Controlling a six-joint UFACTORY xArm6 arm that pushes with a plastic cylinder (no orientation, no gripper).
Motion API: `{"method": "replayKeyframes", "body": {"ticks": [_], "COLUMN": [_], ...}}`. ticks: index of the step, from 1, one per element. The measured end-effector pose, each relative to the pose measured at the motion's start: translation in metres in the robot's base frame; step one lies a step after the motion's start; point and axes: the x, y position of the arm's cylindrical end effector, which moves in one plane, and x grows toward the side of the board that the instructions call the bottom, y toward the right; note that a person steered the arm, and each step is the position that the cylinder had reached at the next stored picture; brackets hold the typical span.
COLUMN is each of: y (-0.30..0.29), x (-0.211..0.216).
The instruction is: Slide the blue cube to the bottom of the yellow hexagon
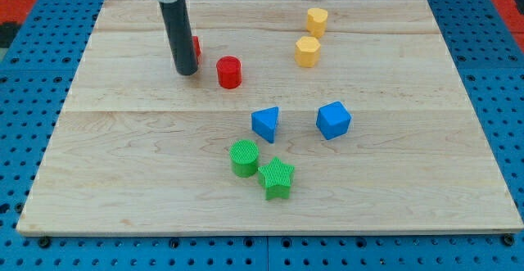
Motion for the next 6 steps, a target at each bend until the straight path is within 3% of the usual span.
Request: {"method": "replayKeyframes", "body": {"ticks": [1,4,6], "y": [0.019,0.079,0.117], "x": [0.026,0.021,0.078]}}
